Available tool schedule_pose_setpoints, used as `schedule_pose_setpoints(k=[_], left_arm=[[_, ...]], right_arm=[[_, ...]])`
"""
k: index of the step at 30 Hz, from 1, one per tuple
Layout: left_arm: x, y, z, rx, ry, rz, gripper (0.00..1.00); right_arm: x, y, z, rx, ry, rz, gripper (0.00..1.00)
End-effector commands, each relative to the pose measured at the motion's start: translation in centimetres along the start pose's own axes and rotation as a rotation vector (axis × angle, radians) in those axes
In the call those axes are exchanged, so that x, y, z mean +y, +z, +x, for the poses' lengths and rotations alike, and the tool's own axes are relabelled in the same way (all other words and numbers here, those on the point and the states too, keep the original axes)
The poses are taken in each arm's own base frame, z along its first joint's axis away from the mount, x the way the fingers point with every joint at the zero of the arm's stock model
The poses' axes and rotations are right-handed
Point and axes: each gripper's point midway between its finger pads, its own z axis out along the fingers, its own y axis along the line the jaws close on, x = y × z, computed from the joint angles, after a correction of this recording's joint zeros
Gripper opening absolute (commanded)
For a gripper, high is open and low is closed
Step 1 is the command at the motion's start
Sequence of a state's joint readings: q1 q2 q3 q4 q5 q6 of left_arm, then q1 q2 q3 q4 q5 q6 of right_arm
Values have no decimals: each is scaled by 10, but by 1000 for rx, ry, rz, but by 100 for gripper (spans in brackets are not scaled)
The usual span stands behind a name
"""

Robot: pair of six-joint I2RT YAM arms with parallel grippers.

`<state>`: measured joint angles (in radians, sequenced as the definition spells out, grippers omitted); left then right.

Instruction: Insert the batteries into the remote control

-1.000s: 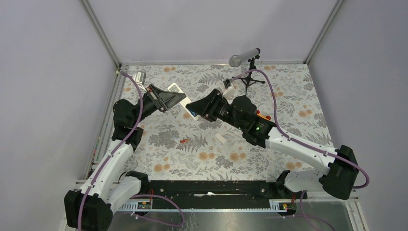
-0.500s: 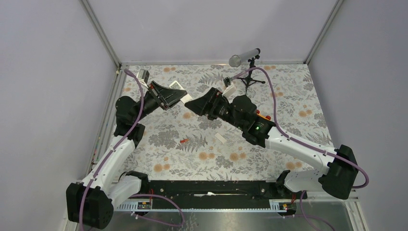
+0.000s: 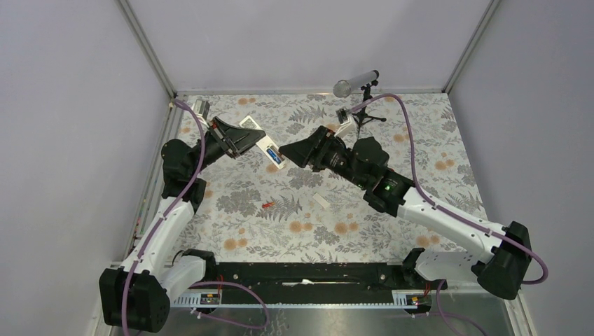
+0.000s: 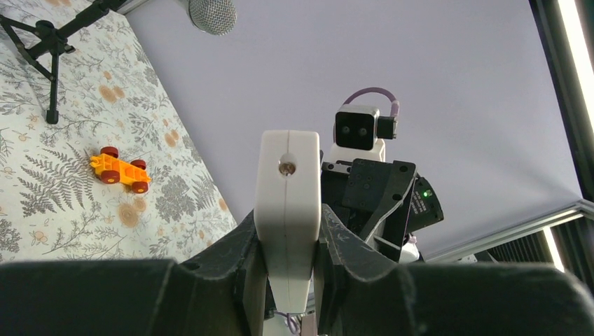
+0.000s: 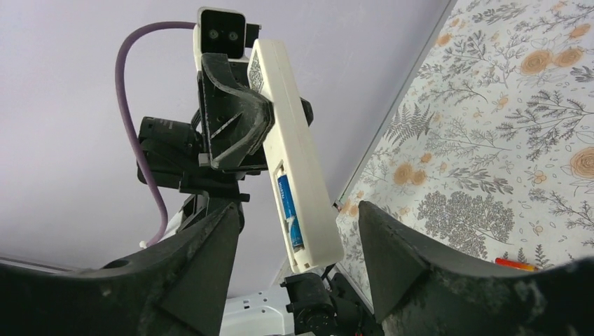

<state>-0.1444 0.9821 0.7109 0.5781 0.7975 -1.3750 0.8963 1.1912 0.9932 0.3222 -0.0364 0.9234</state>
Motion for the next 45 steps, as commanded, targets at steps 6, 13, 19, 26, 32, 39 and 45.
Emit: schedule_pose_setpoints(k=[6,13,19,26,32,39,45], left_arm=[[-17,-2,4,34,91,66,0],[-18,-1,2,30,90,66,0],[-20,-1,1,34,99,67,0],[19,-9,-8,20,186,-104,0],[89,-48,-36,-72,239,-476,0],[140,-126,-67,-256,262,-962,0],[144,-164,-77,-357,266,-1146,0]], right_arm=[[-2,5,17,103,-79,-26,67],[-5,12,26,146,-69,-29,47],[-12,15,28,152,-65,3,40],[-4,4,7,65,-110,-9,95],[-44,-2,18,139,-269,105,94],[-147,0,100,582,-504,270,64],[-181,29,158,813,-751,255,63]])
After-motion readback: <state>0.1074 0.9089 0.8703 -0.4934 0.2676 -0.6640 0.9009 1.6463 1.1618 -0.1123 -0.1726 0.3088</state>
